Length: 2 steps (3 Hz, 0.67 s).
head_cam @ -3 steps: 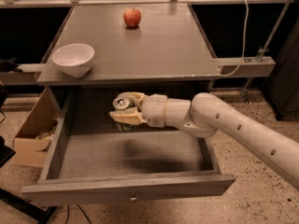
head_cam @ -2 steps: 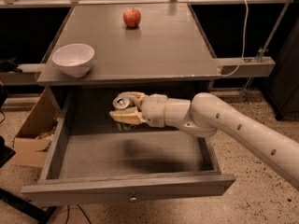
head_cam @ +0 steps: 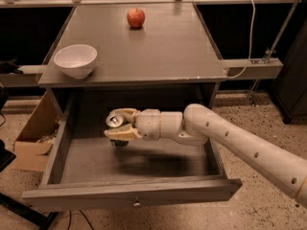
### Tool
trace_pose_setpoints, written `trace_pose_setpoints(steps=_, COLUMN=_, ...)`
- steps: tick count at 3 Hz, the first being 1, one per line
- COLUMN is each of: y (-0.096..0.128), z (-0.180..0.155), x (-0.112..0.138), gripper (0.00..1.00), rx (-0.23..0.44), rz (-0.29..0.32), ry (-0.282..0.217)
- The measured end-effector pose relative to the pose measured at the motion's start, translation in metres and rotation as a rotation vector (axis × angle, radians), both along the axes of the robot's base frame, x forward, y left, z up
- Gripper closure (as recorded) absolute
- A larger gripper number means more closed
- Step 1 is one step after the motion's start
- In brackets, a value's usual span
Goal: Place green can into top drawer
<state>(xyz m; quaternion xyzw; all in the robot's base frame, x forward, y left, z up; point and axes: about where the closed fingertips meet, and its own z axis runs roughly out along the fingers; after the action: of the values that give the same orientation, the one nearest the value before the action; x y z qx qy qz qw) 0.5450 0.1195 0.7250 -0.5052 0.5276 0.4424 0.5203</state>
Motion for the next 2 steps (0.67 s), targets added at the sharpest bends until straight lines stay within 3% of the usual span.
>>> trace_pose_setpoints(steps=1, y=0.0056, z=-0.0212, x=-0.0222, gripper=0.97, rx=-0.014, rz=0.021, ry=0.003)
trace_pose_setpoints(steps=2, y=0.0057, z=-0.0212, x=-0.0222, gripper=0.73, rx=-0.014, rz=0.021, ry=0.003)
